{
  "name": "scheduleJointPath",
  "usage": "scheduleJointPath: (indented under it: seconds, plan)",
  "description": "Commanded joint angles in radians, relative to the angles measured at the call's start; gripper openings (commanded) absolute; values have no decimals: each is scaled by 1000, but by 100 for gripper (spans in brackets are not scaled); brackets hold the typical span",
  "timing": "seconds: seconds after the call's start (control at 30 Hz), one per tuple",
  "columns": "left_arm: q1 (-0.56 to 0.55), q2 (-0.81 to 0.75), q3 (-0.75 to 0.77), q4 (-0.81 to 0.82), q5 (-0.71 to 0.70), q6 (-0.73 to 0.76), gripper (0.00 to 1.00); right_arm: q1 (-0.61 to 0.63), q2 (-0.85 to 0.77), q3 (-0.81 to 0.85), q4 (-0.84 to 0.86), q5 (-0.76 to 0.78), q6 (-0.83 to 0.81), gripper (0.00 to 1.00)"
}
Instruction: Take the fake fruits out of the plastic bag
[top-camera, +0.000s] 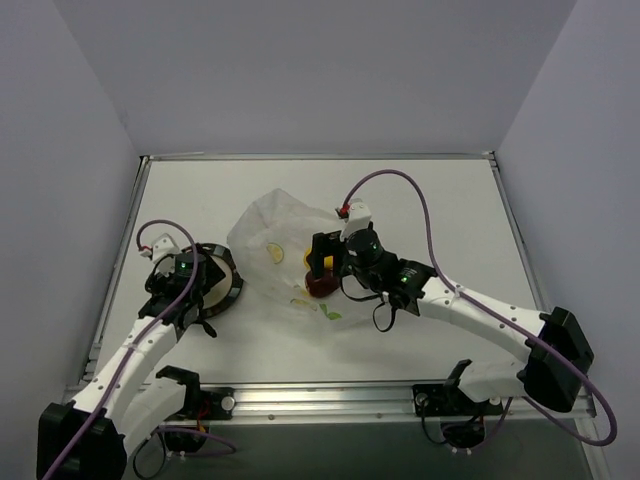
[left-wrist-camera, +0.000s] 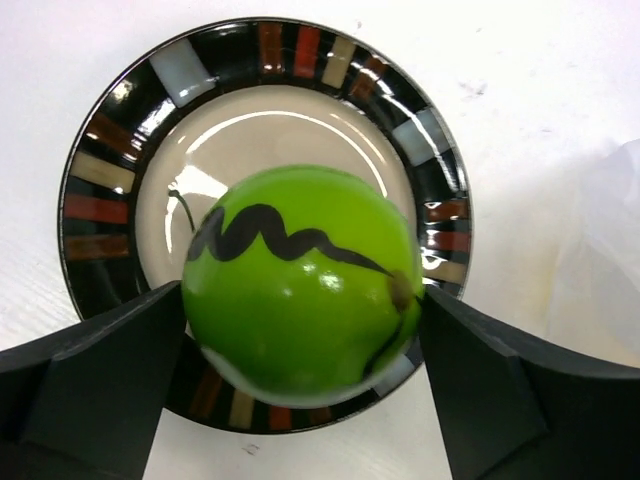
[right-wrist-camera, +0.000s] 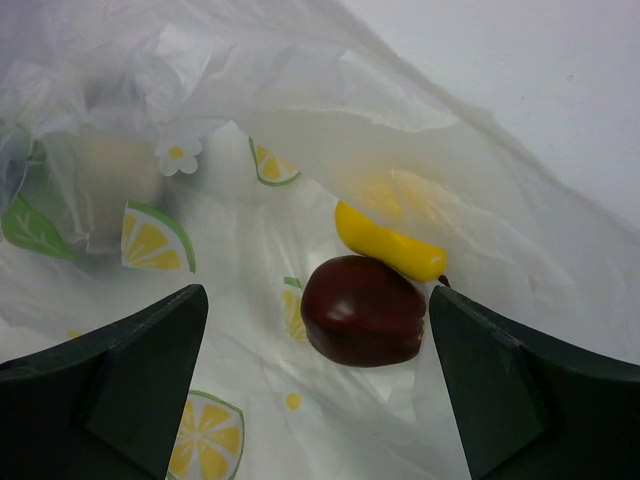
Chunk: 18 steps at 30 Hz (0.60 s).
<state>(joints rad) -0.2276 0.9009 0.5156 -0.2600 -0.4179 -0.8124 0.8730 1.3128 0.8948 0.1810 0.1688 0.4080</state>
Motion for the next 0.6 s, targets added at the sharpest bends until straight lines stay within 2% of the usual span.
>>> scheduleJointPath:
  seconds: [0.0, 0.07, 0.23, 0.27, 0.3, 0.4, 0.43, 0.47, 0.57]
  plan:
    - [8, -62, 17, 2, 45, -22, 95, 7, -67, 6, -44, 9, 15, 89]
    - [8, -102, 21, -22, 41, -25, 98, 7, -86, 16, -54, 8, 15, 91]
    - [11, -148, 26, -64, 22, -25, 94, 9, -144, 21, -74, -2, 9, 91]
    - [13, -155, 27, -68, 21, -27, 94, 9, -149, 24, -78, -2, 6, 86]
    - [13, -180, 24, -70, 21, -30, 99, 9, -164, 29, -86, -2, 5, 82]
    - [10, -267, -2, -33, 77, -2, 83, 9, -197, 30, -89, 5, -8, 49]
    - [8, -342, -5, -18, 103, 18, 56, 9, -202, 32, -92, 6, -12, 40]
    - [8, -377, 12, -22, 131, 25, 49, 9, -207, 33, -98, 8, -21, 31]
    - [-13, -465, 73, -91, 215, 76, 40, 11, -210, 21, -120, 9, -29, 24]
